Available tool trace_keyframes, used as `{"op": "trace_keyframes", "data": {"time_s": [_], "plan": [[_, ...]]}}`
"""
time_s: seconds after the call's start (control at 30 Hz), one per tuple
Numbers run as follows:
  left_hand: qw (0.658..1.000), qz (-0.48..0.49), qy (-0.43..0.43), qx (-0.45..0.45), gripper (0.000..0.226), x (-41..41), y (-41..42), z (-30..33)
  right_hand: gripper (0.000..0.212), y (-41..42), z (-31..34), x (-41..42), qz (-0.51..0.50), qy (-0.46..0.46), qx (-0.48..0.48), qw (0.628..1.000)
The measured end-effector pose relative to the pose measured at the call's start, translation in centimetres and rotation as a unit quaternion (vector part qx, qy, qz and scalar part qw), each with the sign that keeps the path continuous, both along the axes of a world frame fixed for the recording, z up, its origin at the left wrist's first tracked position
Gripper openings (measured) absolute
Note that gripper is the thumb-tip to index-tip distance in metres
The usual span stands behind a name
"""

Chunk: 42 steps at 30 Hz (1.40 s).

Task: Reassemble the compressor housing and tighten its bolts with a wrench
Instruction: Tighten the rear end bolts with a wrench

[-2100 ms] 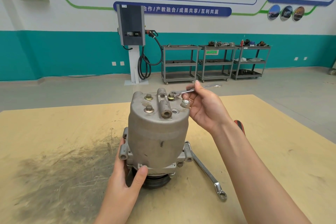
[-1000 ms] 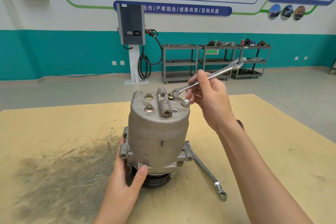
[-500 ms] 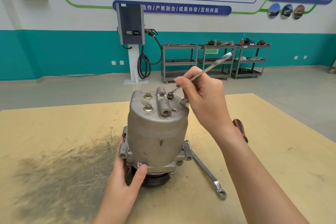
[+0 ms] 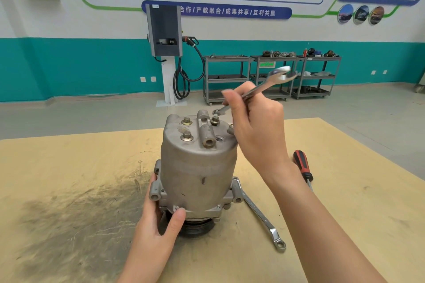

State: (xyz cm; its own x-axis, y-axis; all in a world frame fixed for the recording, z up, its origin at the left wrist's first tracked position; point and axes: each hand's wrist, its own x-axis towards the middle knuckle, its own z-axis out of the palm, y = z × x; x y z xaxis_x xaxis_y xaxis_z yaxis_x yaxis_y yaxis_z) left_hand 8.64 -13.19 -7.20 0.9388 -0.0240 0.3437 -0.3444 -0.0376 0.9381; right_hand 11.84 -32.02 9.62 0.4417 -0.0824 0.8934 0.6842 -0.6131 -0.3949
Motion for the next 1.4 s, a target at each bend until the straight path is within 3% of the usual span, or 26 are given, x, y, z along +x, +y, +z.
{"op": "trace_keyframes", "data": {"time_s": [0.13,0.37,0.53,0.63,1.0,1.4], "plan": [[1.000,0.001,-0.003,0.004,0.096,0.0,0.0,0.1,0.034,-0.6,-0.2,0.6,0.085,0.070,0.124,0.986],[1.000,0.003,-0.004,0.005,0.093,0.0,0.0,0.2,0.045,-1.6,-0.8,2.3,0.204,0.189,0.297,0.914],[1.000,0.013,-0.013,0.015,0.103,0.0,-0.1,0.3,0.044,-1.9,-0.9,2.7,0.298,0.284,0.394,0.822],[1.000,0.011,-0.011,0.014,0.094,0.0,-0.1,0.2,0.043,-1.8,-1.1,2.8,0.342,0.318,0.413,0.781],[1.000,0.000,0.002,0.004,0.109,0.0,0.0,0.1,0.037,-1.4,-1.9,3.3,0.347,0.314,0.410,0.783],[1.000,0.010,-0.006,0.013,0.097,0.0,-0.2,0.1,0.037,-1.2,-2.4,3.6,0.360,0.268,0.445,0.775]]}}
